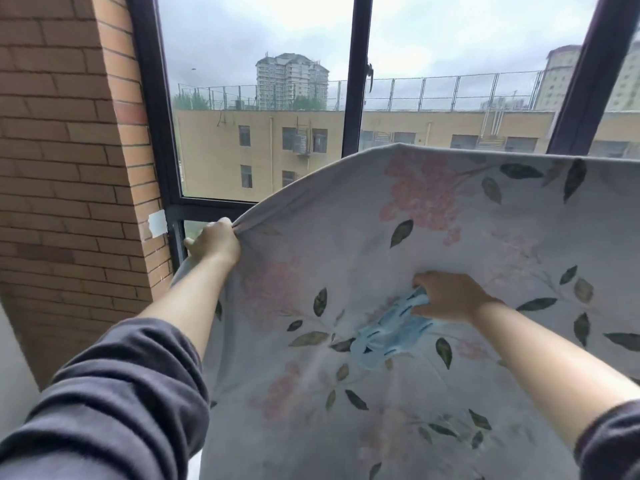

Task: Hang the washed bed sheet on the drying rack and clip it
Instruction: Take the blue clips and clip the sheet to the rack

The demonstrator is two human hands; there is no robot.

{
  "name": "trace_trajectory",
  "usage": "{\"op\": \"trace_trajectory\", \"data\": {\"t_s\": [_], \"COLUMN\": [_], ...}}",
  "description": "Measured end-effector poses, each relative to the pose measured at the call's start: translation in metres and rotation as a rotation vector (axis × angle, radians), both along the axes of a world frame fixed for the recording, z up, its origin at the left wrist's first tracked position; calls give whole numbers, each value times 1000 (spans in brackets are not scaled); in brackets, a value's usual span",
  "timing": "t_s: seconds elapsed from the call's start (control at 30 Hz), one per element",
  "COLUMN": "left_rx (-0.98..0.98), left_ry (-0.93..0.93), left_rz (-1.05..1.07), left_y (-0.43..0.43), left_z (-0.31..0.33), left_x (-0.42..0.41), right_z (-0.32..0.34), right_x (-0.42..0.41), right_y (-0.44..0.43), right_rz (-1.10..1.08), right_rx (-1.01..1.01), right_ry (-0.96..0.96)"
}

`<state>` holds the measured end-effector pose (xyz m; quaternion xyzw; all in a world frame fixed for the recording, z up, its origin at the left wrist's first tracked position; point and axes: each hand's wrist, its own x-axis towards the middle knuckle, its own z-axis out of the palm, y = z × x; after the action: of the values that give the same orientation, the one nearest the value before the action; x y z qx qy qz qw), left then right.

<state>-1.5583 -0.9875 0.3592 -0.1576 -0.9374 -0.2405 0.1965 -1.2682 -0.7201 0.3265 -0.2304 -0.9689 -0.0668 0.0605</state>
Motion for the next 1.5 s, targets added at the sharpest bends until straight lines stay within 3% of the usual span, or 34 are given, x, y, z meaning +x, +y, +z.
{"op": "trace_trajectory", "data": {"t_s": [0.13, 0.37, 0.43, 0.6, 0.67, 0.73, 0.9, 1.0, 1.13, 1.2, 1.3, 1.4, 1.5], "left_rx": [-43, 16, 116, 539, 704, 743, 803, 801, 878, 936, 983, 943, 807], "left_ry": [-79, -217, -233, -74, -210, -322, -247, -138, -60, -65, -43, -2, 207], "left_rz": [-57, -254, -366, -644, -912, -1037, -779, -558, -457, -402, -349, -433, -533], "left_y": [10, 19, 25, 37, 38, 42, 68, 84, 100, 100, 93, 90, 93], "left_z": [-13, -39, -45, -40, -34, -35, -43, -34, -34, -39, -34, 8, 79], "left_x": [4, 41, 61, 130, 160, 187, 246, 275, 290, 287, 278, 270, 257], "right_z": [10, 24, 27, 29, 25, 18, -10, -10, -9, -12, -13, -6, 10], "right_x": [10, 38, 47, 65, 72, 82, 119, 134, 151, 160, 174, 174, 166], "right_y": [-12, -26, -26, -18, -17, -17, -23, -16, 2, 11, 27, 36, 34], "right_rz": [-19, -18, -3, 107, 127, 150, 121, 53, 29, -5, -75, -128, -121], "right_rx": [-67, -516, -511, -545, -559, -616, -783, -717, -577, -600, -741, -983, -1256], "right_ry": [93, 419, 500, 748, 833, 921, 1097, 1144, 1229, 1287, 1286, 1245, 1288]}}
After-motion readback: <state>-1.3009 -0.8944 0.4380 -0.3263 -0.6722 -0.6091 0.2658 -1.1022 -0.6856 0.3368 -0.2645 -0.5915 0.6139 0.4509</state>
